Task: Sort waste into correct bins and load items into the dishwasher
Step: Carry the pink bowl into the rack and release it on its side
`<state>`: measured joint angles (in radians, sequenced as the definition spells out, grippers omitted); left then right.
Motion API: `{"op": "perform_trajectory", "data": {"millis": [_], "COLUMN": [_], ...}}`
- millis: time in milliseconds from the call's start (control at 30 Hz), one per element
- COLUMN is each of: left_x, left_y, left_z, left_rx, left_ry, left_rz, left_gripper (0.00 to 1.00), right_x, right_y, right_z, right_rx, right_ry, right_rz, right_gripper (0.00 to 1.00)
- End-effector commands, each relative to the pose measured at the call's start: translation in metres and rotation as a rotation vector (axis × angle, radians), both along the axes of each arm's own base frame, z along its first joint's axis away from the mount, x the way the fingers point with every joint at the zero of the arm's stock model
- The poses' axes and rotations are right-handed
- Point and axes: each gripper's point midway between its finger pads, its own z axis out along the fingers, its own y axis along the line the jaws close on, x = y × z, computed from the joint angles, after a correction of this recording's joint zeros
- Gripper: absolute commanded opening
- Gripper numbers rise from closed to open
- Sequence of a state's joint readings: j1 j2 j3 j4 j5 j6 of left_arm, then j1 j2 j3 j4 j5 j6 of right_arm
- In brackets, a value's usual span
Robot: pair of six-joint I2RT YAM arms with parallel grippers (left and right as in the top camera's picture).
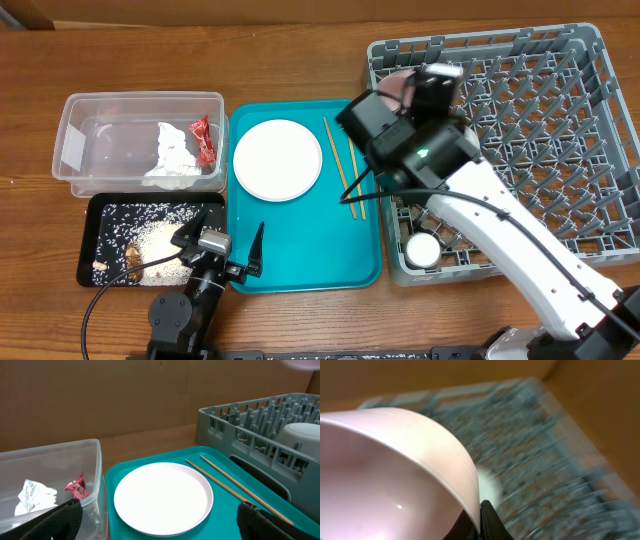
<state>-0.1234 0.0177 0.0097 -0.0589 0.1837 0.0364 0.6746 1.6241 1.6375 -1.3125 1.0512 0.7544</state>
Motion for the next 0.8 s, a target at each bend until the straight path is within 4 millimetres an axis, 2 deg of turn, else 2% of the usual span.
{"op": "perform_trajectory", "data": {"millis": [0, 233, 267, 300, 400, 600, 767], "left_x": [0.000, 0.000, 0.000, 0.000, 0.000, 0.000, 0.000], "left_y": [0.000, 0.000, 0.000, 0.000, 0.000, 0.000, 0.000], "left_z": [-0.001, -0.001, -0.001, -0.001, -0.001, -0.001, -0.001], "left_rx": [0.008, 0.008, 0.008, 0.008, 0.008, 0.008, 0.008], "left_ry": [-0.005, -0.005, -0.005, -0.005, -0.005, -0.005, -0.005], "left_rz": [-0.002, -0.002, -0.002, -0.002, -0.002, -0.002, -0.002], "left_gripper": [1.00, 1.00, 1.00, 1.00, 1.00, 1.00, 1.00], "right_x": [0.008, 0.008, 0.007, 0.005, -0.001, -0.009, -0.006], "right_y": [-0.061, -0.132, -0.143, -0.163, -0.193, -0.233, -0.237], "right_z": [0.048, 0.044, 0.040, 0.032, 0.015, -0.028, -0.052], "right_rx": [-0.298, -0.304, -0.291, -0.269, -0.240, -0.202, -0.190], "right_ry": [-0.185, -0.150, -0.133, -0.100, -0.044, 0.082, 0.165], "right_rz": [-0.212, -0.407, -0.435, -0.483, -0.560, -0.660, -0.665], "right_gripper": [0.04, 0.04, 0.04, 0.04, 0.04, 0.04, 0.04]}}
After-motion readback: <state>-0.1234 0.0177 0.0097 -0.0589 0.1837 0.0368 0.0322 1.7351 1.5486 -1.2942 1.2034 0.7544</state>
